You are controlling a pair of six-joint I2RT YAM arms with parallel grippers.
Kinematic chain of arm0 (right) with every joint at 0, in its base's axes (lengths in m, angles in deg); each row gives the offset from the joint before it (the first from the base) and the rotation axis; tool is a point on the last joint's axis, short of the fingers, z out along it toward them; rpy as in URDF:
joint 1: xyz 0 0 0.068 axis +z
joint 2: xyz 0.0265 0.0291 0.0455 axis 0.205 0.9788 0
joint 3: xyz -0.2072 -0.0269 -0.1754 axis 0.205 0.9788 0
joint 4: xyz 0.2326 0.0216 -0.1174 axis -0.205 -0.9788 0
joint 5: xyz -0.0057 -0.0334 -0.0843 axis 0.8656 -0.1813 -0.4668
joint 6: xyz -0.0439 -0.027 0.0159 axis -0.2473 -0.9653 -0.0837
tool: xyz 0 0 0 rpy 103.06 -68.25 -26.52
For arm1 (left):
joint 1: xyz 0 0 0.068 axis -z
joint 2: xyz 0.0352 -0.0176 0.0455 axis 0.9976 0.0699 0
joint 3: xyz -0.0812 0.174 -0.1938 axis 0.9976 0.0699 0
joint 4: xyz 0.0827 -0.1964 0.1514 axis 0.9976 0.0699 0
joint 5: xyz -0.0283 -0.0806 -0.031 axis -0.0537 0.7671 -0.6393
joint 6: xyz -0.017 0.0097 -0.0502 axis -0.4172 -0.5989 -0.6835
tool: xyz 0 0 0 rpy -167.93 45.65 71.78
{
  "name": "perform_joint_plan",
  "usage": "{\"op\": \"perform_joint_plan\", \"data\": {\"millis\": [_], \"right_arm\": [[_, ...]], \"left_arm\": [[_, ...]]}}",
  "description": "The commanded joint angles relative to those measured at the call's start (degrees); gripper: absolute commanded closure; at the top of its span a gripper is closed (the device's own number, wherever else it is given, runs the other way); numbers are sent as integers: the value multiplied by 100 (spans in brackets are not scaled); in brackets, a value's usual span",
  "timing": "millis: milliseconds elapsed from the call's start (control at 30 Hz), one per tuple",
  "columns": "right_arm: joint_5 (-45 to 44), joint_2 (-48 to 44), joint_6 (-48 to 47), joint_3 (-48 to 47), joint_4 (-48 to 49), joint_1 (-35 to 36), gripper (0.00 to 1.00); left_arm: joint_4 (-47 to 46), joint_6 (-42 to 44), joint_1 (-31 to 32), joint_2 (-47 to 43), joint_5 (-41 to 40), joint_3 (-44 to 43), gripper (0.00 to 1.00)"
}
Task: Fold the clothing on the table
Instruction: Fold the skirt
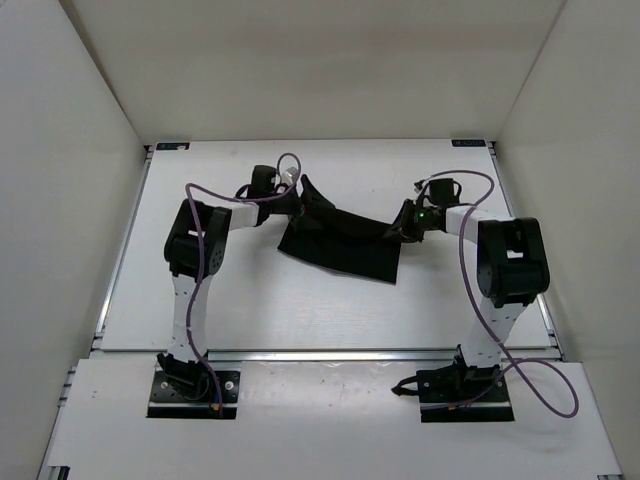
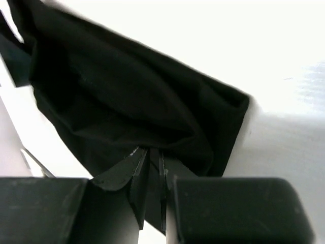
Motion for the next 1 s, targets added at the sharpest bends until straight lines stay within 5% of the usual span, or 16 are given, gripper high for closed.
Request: {"op": "perform_joint_plan", "data": {"millis": [0, 267, 500, 767, 867, 900, 967], "right_arm": [[80, 155, 501, -76, 631, -43, 90], [-369, 358, 625, -121, 289, -112, 91], [-121, 429, 415, 73, 140, -105, 91], [-903, -915, -244, -49, -378, 510, 81], [-1115, -1407, -26, -59, -326, 888, 75], [-1071, -1443, -8, -15, -230, 871, 75], [-922, -1540, 176, 56, -168, 845, 74]], "left_arm": [[534, 353, -117, 217, -705, -199, 1], [553, 872, -415, -748, -2305, 1442, 1], [88, 942, -258, -1697, -2377, 2743, 1], [1781, 1873, 226, -2935, -2401, 1261, 1], [1346, 1682, 77, -3306, -2237, 1618, 2], [1231, 1629, 33, -3402, -2097, 1724, 7], [1003, 1698, -81, -3403, -1676, 1892, 48]]}}
